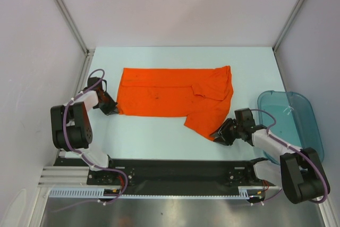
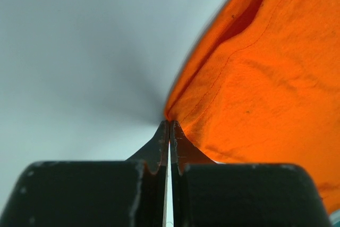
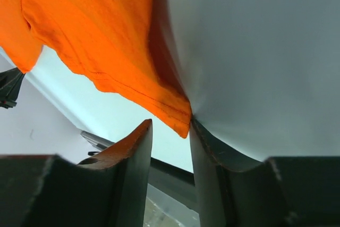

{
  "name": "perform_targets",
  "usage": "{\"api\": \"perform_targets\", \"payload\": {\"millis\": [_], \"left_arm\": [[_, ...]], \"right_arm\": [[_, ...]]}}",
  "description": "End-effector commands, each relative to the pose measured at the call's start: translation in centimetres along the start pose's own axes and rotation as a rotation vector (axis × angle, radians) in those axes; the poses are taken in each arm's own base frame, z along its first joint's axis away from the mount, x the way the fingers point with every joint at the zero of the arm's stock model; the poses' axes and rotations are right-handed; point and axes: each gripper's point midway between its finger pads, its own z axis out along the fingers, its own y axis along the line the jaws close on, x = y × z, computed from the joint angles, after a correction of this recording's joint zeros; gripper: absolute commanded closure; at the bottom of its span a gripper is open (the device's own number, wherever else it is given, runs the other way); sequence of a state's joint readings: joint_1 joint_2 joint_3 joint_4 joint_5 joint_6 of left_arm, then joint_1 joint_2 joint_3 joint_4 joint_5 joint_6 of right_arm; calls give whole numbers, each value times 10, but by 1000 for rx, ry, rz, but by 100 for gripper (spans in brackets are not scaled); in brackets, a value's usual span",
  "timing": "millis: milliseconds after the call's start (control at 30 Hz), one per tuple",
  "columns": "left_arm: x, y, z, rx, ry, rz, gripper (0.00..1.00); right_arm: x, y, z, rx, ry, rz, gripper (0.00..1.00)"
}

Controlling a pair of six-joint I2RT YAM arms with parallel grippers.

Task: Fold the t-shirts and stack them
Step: Fold the tshirt

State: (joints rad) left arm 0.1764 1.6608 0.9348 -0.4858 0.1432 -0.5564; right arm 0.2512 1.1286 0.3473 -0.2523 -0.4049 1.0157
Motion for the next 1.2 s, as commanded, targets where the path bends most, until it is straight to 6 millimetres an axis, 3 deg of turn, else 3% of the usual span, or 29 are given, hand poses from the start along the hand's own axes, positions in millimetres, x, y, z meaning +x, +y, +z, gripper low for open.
{"api": "perform_targets", "payload": {"millis": [0,100,233,367,500,800,933,967,1167], "left_arm": [[-4,-4,-2,28,-9,5,100],[-5,-5,-3,33,-13,6,100],[-4,-5,-3,33,-13,8,100],[-4,-5,-7,36,-27,11,100],[-3,-6,-11,55,-41,22,100],[-15,-15,-27,85,-100,31,100],[-26,-24,-39,106,-137,32,100],[-30,-27,-41,114,-146,31,100],[-56,-45,-52,141,-199,19,99]], "right_arm": [[-1,-16,6,54,-26,48,61],[-2,-21,8,68,-40,64,71],[-3,-22,7,65,-45,54,100],[5,-12,-9,36,-29,4,100],[6,6,-38,-24,-81,-49,100],[-5,34,-50,-27,-77,-164,100],[-32,63,-69,-31,-174,-253,100],[-43,79,-71,-32,-179,-268,100],[-99,114,-77,-8,-182,-332,100]]}}
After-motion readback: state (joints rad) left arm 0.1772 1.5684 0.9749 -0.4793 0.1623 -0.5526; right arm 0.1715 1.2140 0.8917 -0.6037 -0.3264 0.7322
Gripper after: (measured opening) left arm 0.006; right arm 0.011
